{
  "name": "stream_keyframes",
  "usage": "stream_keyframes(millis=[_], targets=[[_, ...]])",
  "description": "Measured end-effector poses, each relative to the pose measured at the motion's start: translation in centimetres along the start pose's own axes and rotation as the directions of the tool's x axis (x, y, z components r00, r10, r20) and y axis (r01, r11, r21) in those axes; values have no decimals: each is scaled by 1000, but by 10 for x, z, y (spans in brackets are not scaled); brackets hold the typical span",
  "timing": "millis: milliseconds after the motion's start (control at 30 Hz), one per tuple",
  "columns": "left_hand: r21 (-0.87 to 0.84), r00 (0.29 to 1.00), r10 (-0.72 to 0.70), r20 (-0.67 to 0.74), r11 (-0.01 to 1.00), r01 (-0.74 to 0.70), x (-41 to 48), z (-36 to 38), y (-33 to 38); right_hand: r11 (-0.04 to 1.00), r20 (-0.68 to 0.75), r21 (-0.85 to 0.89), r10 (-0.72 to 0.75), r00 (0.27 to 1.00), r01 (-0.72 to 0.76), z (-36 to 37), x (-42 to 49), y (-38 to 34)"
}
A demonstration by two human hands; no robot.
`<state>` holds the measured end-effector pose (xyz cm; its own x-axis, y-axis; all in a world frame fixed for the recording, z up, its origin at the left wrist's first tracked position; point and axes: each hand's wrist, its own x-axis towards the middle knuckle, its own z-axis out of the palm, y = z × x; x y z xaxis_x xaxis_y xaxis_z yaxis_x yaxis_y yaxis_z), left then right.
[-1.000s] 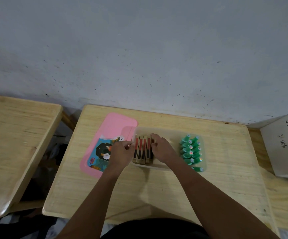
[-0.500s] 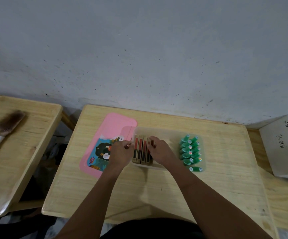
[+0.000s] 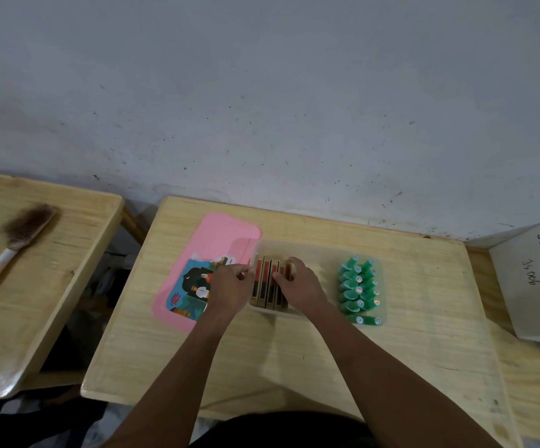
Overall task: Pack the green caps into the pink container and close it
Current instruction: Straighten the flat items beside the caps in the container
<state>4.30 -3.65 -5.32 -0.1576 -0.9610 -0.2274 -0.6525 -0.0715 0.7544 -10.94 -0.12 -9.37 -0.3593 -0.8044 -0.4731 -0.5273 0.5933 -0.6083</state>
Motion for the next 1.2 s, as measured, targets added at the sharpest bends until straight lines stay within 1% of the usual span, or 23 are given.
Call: stream_keyframes(millis=[67, 133, 167, 233, 400, 567, 667, 733, 900, 1067, 1200], targets=[[10, 1000, 9, -1, 1000, -9, -1, -1, 1, 998, 5, -63, -13, 1000, 13, 0, -3, -2], [3, 1000, 7, 0, 1000, -7, -1, -2, 2, 979, 26, -195, -61, 998, 65, 0, -4, -8], [-4, 1000, 2, 2, 1000, -2, -1, -2, 2, 964, 47, -248, -90, 995, 99, -1, -3, -10], [-10, 1000, -3, 7, 1000, 3, -2, -4, 4, 944, 101, -302, -107, 989, 133, -5, 1, -15], [-39, 1000, -23, 8, 999, 24, -5, -4, 7, 916, 208, -378, -57, 976, 134, -13, 13, -18], [-59, 1000, -29, -1, 998, 29, -6, -4, 7, 905, 239, -407, -27, 971, 125, -13, 13, -28], [-63, 999, -34, 7, 997, 35, -6, -4, 6, 897, 274, -430, 18, 961, 106, -13, 15, -34], [-50, 1000, -26, 4, 998, 26, -5, -3, 5, 908, 273, -411, 32, 962, 87, -13, 15, -36], [-34, 1000, -17, 8, 999, 17, -4, -2, 5, 934, 204, -352, 10, 979, 64, -11, 9, -32], [3, 1000, 0, 0, 1000, 0, -2, -2, 3, 918, 161, -393, 7, 987, 58, -8, 5, -23], [15, 1000, -5, 10, 1000, 5, 0, 0, 1, 885, 148, -455, -34, 988, 99, -10, 5, -24]])
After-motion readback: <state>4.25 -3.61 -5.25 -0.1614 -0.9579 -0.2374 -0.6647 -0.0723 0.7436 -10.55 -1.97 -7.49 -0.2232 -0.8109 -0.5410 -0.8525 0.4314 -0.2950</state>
